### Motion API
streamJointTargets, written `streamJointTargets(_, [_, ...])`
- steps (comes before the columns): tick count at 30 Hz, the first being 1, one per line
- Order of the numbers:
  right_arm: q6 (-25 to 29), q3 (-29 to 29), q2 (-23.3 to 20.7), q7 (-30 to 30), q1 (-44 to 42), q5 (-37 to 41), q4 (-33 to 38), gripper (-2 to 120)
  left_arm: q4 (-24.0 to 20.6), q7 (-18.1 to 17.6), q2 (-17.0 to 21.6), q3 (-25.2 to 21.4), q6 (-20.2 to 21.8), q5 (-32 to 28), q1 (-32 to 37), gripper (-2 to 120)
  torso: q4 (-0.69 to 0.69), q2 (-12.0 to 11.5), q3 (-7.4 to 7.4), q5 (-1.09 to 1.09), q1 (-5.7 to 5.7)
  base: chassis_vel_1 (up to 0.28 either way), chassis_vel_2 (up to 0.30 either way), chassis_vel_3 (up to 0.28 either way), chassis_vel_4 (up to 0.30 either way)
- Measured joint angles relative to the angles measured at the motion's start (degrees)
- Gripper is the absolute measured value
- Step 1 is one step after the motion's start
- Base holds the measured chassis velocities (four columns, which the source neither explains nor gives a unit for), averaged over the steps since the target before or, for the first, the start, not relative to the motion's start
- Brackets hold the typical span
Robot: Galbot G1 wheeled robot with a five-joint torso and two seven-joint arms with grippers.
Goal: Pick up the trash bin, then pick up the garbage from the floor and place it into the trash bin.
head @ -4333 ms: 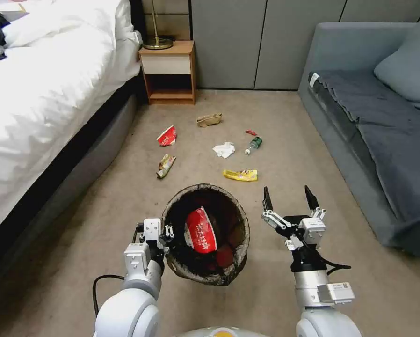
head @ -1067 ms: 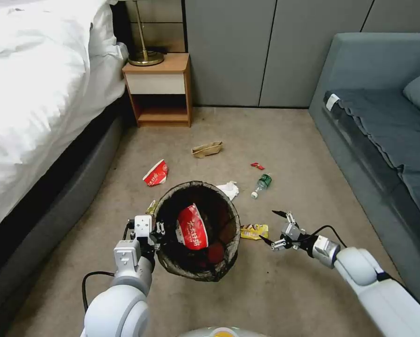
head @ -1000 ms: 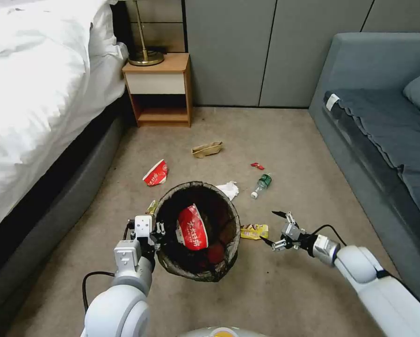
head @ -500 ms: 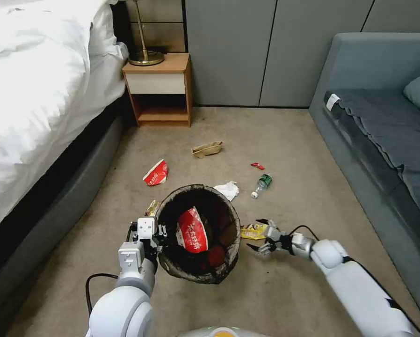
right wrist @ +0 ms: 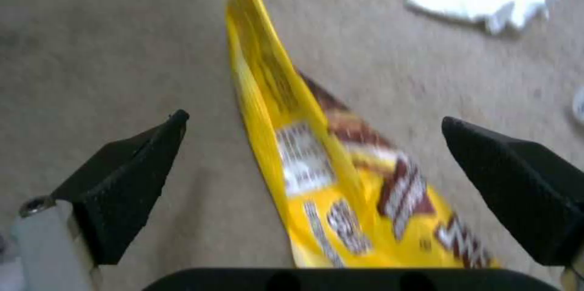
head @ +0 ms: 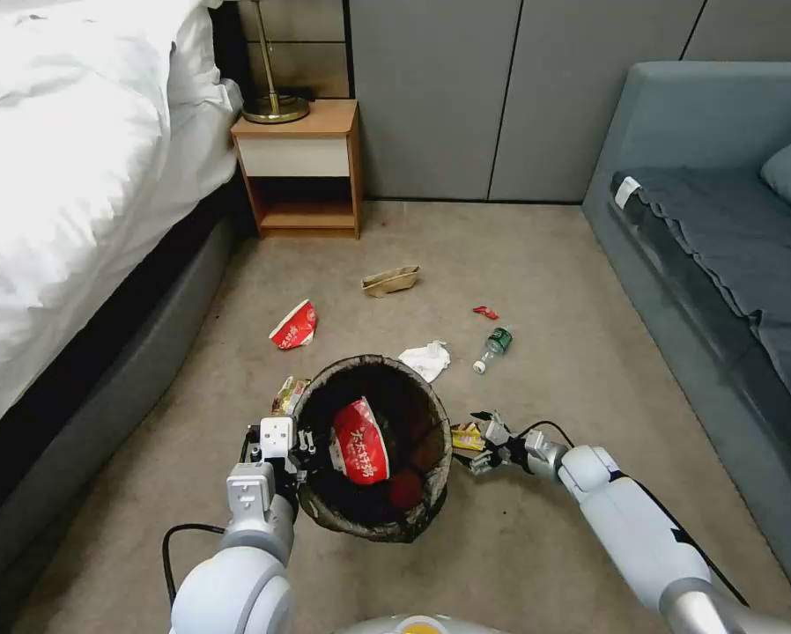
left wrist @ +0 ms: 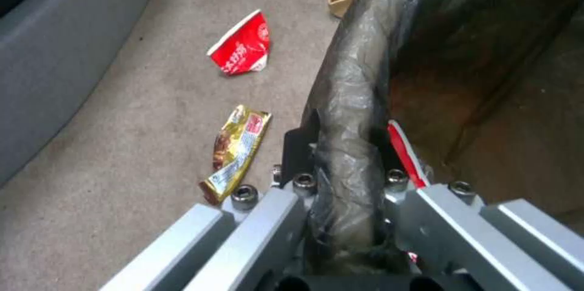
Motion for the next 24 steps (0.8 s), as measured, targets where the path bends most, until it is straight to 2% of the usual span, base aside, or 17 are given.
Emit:
streamJointTargets(7, [-1.55, 0.78, 0.70, 1.58, 1.01, 1.40, -3.67, 100, 0.00, 0.02, -0.05, -0.07, -0.15, 0.37, 0.47, 0, 0.00, 0.00, 0.00, 0.00, 0.00, 0.000, 0.000, 0.000, 0.000])
streamJointTargets(10, [-2.30, 0.81, 0.97, 1.85, 1.08, 2.44, -4.43, 94, -0.01, 0.05, -0.17, -0.06, -0.34, 0.66, 0.82, 0, 0.00, 0.00, 0.00, 0.00, 0.00, 0.000, 0.000, 0.000, 0.000])
streamJointTargets(13, [-3.09, 0.80, 1.42, 2.28, 0.88, 3.41, -5.23, 80, -0.29, 0.08, -0.20, -0.03, -0.45, 0.86, 1.10, 0, 0.00, 0.00, 0.00, 0.00, 0.00, 0.000, 0.000, 0.000, 0.000])
streamJointTargets(15, [-3.28, 0.78, 1.54, 2.54, 0.72, 3.58, -5.33, 77, -0.42, 0.09, -0.16, -0.04, -0.45, 0.87, 1.11, 0, 0.00, 0.00, 0.00, 0.01, -0.01, 0.000, 0.000, 0.000, 0.000])
streamJointTargets(17, [-3.44, 0.78, 1.74, 3.12, 0.39, 3.90, -5.34, 65, -0.54, 0.10, -0.03, -0.09, -0.46, 0.87, 1.28, 0, 0.00, 0.00, 0.00, -0.01, -0.01, 0.000, 0.000, 0.000, 0.000])
streamJointTargets(18, [-3.44, 0.78, 1.74, 3.12, 0.39, 3.90, -5.34, 65, -0.54, 0.10, -0.03, -0.09, -0.46, 0.87, 1.28, 0, 0.00, 0.00, 0.00, -0.01, -0.01, 0.000, 0.000, 0.000, 0.000])
streamJointTargets(24, [-3.63, 0.76, 2.10, 4.02, -0.03, 4.37, -5.33, 42, -0.82, 0.12, 0.08, -0.10, -0.53, 0.91, 1.56, 0, 0.01, 0.00, 0.00, 0.01, -0.01, 0.000, 0.000, 0.000, 0.000])
